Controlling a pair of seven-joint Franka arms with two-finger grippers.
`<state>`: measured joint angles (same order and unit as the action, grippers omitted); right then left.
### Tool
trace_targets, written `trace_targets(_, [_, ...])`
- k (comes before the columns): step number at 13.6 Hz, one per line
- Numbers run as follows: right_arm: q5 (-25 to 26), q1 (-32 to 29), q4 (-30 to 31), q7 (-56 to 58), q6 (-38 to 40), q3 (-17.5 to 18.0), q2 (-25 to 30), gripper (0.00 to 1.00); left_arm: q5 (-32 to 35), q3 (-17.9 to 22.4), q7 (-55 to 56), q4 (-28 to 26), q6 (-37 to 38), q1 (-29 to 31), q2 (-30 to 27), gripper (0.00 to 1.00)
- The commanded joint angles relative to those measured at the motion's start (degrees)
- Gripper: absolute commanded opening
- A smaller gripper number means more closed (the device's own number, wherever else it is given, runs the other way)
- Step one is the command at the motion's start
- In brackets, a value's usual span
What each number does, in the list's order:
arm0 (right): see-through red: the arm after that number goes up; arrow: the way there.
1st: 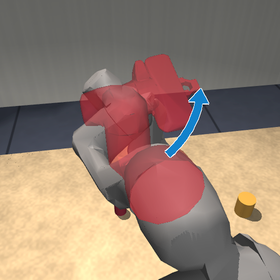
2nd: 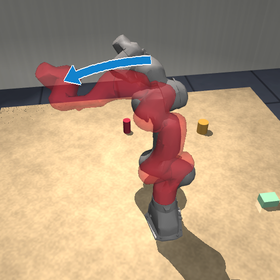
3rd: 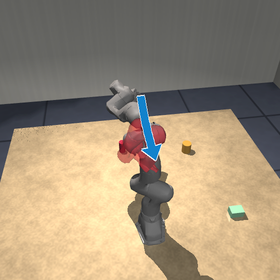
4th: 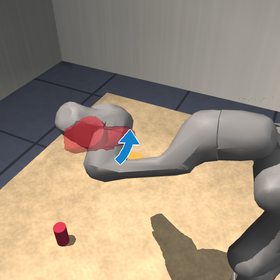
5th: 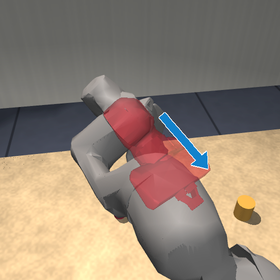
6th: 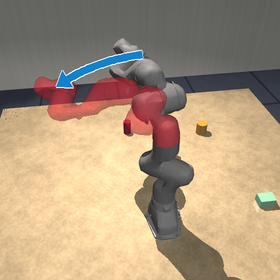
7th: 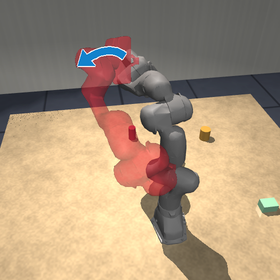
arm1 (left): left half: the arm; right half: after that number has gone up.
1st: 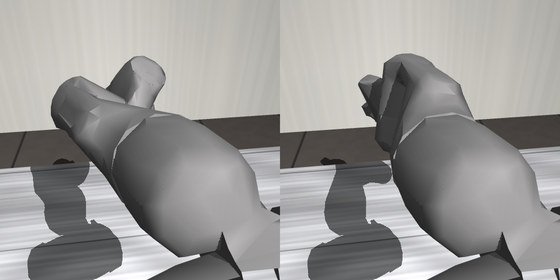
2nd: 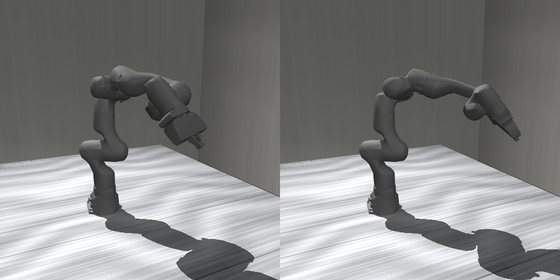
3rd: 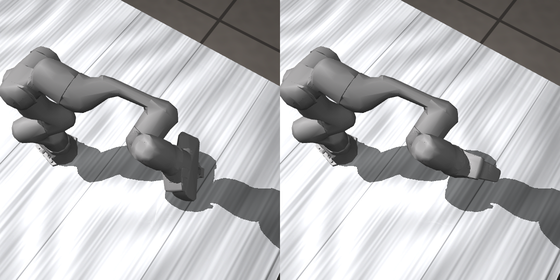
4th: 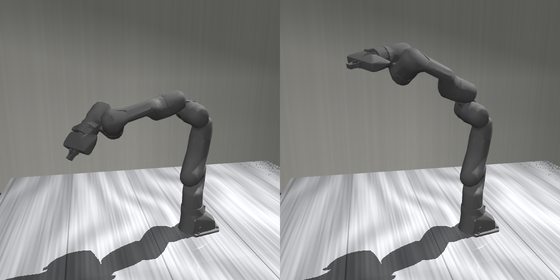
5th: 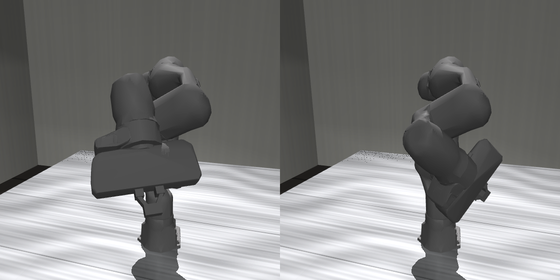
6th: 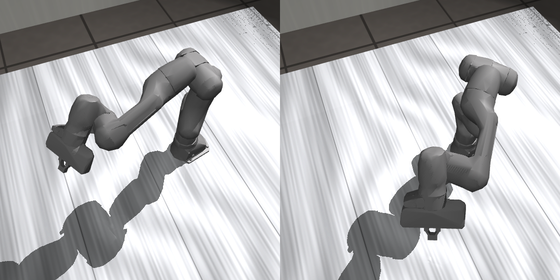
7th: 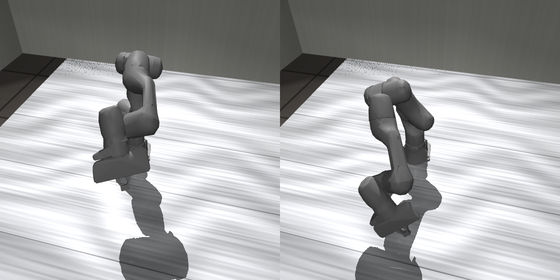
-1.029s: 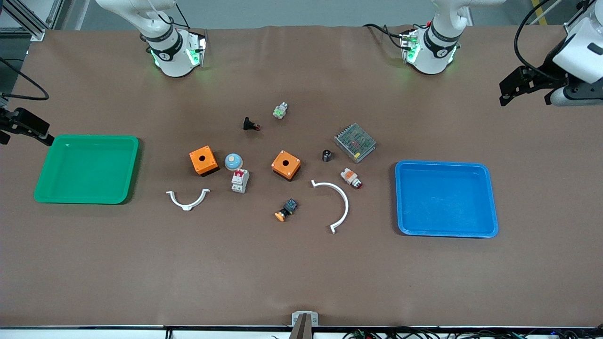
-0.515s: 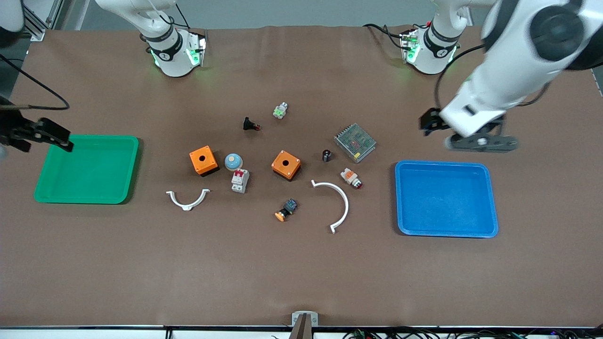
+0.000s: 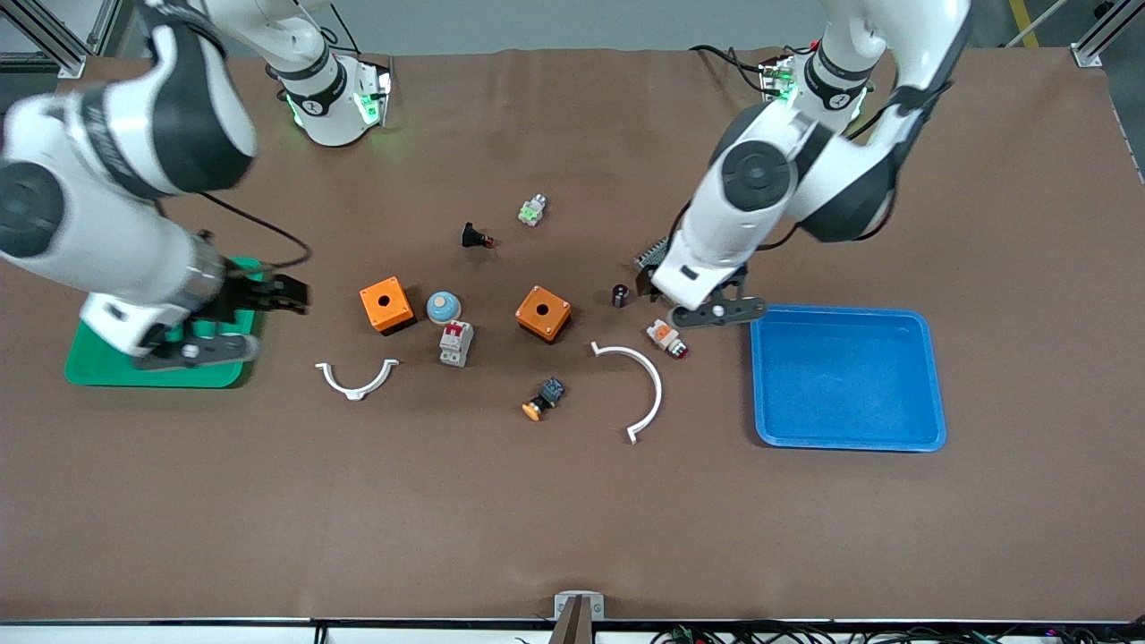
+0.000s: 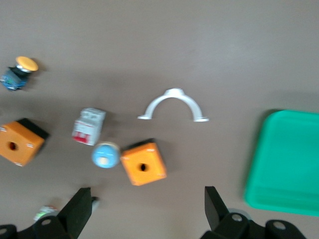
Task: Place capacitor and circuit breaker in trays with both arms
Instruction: 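Lower the left gripper to the capacitor while the right gripper reaches the breaker, then close the left gripper on the capacitor while the right gripper grasps the breaker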
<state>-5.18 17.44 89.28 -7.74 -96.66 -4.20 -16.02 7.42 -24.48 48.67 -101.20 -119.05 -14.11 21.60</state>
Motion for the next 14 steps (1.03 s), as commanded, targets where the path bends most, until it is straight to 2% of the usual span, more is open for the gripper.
trace_targets(1, [-2.73,4.51,7.19,-5.78,-7.72,-0.64,0.11,1.00,6.28,-0.05,9.39,0.83,-3.63,-3.37,6.24,0.94])
trace_targets(3, [-2.82,7.50,12.56,-10.51,-15.45,-0.55,-0.06,1.00,6.46,-0.05,14.32,0.74,-7.50,-4.69,9.32,0.89])
trace_targets(5, [-2.82,10.67,14.86,-15.26,-20.04,-0.64,-1.81,1.00,6.55,-0.05,16.10,0.65,-9.88,-5.93,11.61,0.82])
trace_targets(8, [-2.82,12.96,15.13,-20.37,-24.17,-0.64,-6.12,1.00,6.64,-0.13,16.28,-0.04,-10.76,-6.11,13.29,0.75])
trace_targets(12, [-3.09,12.97,15.57,-22.22,-25.51,-0.55,-8.41,1.00,6.64,-0.13,16.54,-2.33,-13.66,-6.11,14.17,0.66])
trace_targets(14, [-4.92,13.05,15.57,-22.93,-25.86,-0.55,-9.46,1.00,6.64,-0.22,16.54,-2.33,-13.84,-6.11,14.96,0.62])
